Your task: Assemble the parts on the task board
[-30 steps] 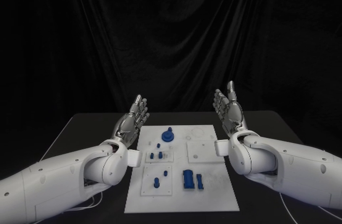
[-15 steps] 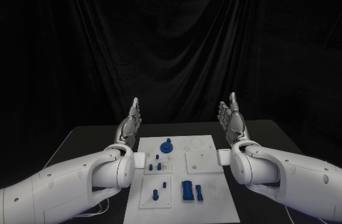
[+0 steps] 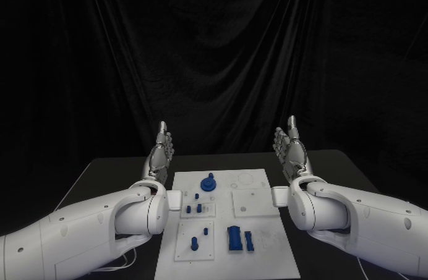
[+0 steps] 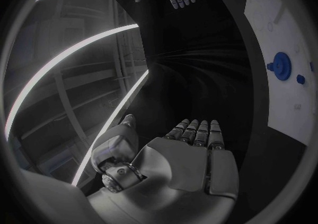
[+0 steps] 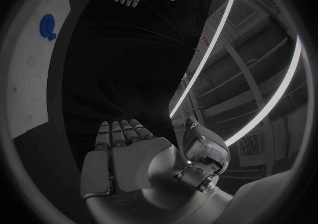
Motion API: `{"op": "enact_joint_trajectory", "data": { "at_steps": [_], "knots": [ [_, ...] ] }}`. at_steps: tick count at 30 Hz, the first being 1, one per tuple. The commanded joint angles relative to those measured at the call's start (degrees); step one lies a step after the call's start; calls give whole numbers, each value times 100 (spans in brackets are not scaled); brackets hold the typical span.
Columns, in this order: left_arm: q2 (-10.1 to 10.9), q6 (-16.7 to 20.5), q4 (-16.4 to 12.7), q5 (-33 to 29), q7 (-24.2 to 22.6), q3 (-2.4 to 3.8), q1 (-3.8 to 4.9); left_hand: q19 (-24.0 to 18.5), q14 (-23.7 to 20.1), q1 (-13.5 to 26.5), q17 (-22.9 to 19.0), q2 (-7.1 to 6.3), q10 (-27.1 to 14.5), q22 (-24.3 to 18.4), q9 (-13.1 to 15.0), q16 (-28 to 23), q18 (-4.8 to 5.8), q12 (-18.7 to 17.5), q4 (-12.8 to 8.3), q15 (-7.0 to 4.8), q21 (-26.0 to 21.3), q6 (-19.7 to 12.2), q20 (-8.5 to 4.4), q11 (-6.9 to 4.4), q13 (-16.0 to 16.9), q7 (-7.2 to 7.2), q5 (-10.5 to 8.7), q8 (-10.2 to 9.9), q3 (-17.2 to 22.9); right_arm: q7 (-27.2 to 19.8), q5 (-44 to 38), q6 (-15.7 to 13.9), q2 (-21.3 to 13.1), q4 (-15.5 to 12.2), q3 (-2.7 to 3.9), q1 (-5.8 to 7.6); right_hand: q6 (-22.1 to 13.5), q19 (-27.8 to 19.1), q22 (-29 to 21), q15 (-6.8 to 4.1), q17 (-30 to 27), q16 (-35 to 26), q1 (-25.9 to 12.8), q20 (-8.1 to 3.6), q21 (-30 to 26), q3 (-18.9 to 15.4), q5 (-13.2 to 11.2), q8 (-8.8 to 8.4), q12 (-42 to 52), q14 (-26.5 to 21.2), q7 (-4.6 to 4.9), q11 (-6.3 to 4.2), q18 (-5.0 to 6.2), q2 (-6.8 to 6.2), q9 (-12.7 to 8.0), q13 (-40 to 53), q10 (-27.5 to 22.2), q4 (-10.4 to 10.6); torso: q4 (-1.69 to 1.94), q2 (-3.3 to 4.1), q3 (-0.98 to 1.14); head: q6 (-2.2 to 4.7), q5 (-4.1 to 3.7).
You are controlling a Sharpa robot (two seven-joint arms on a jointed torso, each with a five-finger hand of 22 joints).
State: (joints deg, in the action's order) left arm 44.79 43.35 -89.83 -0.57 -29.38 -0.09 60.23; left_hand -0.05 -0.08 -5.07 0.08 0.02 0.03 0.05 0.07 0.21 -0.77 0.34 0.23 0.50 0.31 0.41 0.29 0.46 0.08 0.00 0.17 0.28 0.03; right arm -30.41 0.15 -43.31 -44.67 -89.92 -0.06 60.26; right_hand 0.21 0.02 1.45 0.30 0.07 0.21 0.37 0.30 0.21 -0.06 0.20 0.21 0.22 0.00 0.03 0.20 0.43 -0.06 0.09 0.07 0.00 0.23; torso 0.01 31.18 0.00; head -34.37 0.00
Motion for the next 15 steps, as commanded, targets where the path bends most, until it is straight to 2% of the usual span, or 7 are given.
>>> {"op": "enact_joint_trajectory", "data": {
  "at_steps": [1, 15],
  "knots": [
    [-10, 77, -13, 57, -41, 9, -7, 5, 8, 507, -8, -2, -3, -5, -7, -21, 77, -34, -23, -50, -31, -41, -29, -46, -8, 0, -17, -28, -3, 61, -15, -81, -2, -3, 6, -10, -21, -2, -145, -30, -7, -21, -37, -30, -21, 6, -20, -21, -22, 0, -3, -20, -43, 6, -9, -7, 0, -23, -1, 0, 0, -1, 0],
    [-10, 77, -13, 57, -41, 9, -7, 5, 8, 507, -8, -2, -3, -5, -7, -21, 77, -34, -23, -50, -31, -41, -29, -46, -8, 0, -17, -28, -3, 61, -15, -81, -2, -3, 6, -10, -21, -2, -145, -30, -7, -21, -37, -30, -21, 6, -20, -21, -22, 0, -3, -20, -43, 6, -9, -7, 0, -23, -1, 0, 0, -1, 0]
  ]
}}
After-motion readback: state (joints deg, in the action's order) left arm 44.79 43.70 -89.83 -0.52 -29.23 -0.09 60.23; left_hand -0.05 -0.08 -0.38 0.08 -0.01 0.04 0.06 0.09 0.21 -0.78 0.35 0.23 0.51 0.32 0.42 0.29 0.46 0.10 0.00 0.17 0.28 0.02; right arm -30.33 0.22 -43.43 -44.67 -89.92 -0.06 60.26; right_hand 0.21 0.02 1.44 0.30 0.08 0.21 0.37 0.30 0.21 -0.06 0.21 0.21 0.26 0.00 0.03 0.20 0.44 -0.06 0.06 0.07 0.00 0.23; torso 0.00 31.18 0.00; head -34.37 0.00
